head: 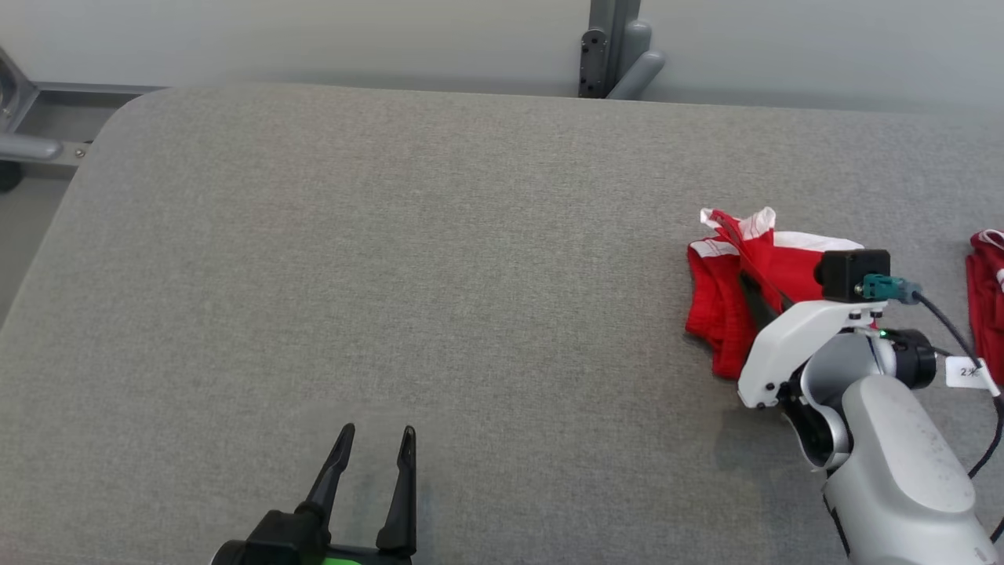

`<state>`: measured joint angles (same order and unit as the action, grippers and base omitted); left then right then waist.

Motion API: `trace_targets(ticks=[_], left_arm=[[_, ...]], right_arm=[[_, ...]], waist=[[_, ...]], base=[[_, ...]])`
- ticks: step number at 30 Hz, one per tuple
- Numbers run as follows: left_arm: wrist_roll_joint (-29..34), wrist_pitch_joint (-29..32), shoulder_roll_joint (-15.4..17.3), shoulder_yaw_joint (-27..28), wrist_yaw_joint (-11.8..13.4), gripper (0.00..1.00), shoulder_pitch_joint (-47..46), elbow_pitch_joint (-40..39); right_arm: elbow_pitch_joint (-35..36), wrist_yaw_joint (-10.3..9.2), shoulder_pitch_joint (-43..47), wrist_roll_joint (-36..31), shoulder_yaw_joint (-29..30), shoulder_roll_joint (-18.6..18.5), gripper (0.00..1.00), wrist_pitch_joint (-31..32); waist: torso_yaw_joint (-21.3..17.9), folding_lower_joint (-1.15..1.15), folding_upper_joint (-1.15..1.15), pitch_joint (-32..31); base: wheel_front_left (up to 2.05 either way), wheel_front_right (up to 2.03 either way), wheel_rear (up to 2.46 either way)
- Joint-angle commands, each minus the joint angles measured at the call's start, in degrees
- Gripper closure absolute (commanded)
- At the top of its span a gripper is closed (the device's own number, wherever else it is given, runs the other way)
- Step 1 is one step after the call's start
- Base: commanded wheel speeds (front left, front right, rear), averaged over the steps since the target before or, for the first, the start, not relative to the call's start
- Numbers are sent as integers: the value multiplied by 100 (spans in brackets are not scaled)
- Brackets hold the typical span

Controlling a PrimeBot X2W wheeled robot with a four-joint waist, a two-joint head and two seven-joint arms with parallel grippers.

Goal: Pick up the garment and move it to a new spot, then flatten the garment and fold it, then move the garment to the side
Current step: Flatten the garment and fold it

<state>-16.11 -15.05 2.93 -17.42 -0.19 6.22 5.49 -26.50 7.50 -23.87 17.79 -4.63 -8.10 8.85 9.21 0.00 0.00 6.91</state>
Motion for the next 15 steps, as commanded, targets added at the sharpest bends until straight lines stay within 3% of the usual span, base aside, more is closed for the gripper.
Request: trace_targets(ticks=[1,3,4,5,6,7,11,15], left_arm=[[-33,-13,4,10,11,0,-88,-4],[-44,-13,4,49,29,0,-88,17],[-39,-13,3,73,36,0,-78,29],[-36,-13,3,99,35,0,-62,41],[-33,-13,2,119,32,0,-40,53],[-29,-13,2,136,31,0,-15,63],[-25,-13,2,183,54,0,124,88],[-56,-13,2,257,118,0,285,42]], right_arm=[[-63,-3,40,-63,47,50,100,-75],[-219,-2,49,-260,138,181,100,-185],[-290,-2,42,-340,186,232,87,-256],[-342,-3,34,-382,221,280,64,-318],[-379,-1,28,-451,235,318,55,-410],[-405,-1,29,-506,235,345,0,-506],[-334,-1,149,-461,140,423,0,-827],[167,-2,428,-310,-26,360,0,-1004]], waist=[[133,0,0,40],[181,0,0,26],[194,0,0,20],[204,0,0,10],[207,0,0,-9],[205,0,0,-30],[127,0,0,-164],[-56,0,0,-332]], base=[[0,0,0],[0,0,0],[0,0,0],[0,0,0],[0,0,0],[0,0,0],[0,0,0],[0,0,0]])
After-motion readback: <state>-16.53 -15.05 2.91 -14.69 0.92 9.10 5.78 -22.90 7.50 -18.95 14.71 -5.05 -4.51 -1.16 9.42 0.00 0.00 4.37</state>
